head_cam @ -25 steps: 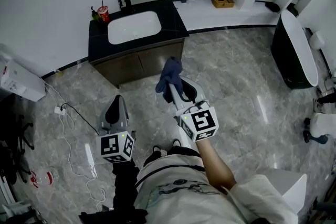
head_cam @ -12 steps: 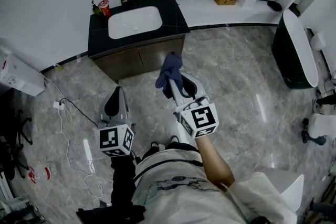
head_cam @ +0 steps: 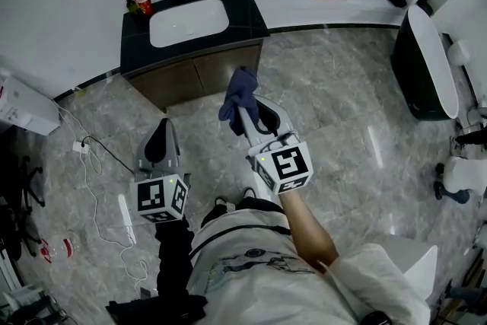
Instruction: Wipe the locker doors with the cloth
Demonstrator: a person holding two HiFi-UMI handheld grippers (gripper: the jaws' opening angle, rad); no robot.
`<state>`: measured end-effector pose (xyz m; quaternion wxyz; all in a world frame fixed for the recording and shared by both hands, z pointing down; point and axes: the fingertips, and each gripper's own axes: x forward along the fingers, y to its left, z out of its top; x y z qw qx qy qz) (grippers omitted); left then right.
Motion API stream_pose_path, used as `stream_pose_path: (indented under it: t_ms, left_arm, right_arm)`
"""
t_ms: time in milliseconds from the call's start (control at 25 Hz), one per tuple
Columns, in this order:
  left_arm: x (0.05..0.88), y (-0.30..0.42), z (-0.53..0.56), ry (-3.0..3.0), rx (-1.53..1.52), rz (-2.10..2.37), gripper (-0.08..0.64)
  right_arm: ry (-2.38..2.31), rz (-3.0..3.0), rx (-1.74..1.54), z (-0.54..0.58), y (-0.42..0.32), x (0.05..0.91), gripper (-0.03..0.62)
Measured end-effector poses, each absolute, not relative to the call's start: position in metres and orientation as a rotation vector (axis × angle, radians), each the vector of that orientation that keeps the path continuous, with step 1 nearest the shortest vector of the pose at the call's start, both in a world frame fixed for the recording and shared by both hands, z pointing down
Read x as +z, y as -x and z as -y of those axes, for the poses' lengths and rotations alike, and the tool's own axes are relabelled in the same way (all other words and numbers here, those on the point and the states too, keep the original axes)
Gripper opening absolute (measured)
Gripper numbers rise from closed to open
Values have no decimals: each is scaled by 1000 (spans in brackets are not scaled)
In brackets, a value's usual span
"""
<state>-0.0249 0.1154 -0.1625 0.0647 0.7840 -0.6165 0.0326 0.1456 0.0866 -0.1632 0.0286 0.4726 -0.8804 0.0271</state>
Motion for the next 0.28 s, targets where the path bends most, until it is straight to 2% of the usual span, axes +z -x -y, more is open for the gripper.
stream_pose_path:
  t_ms: [280]
  left_arm:
    - [-160,19,-113,-2369,111,1859,-2]
  right_arm:
    - [-1441,2716,110,-86,-147,-159,66]
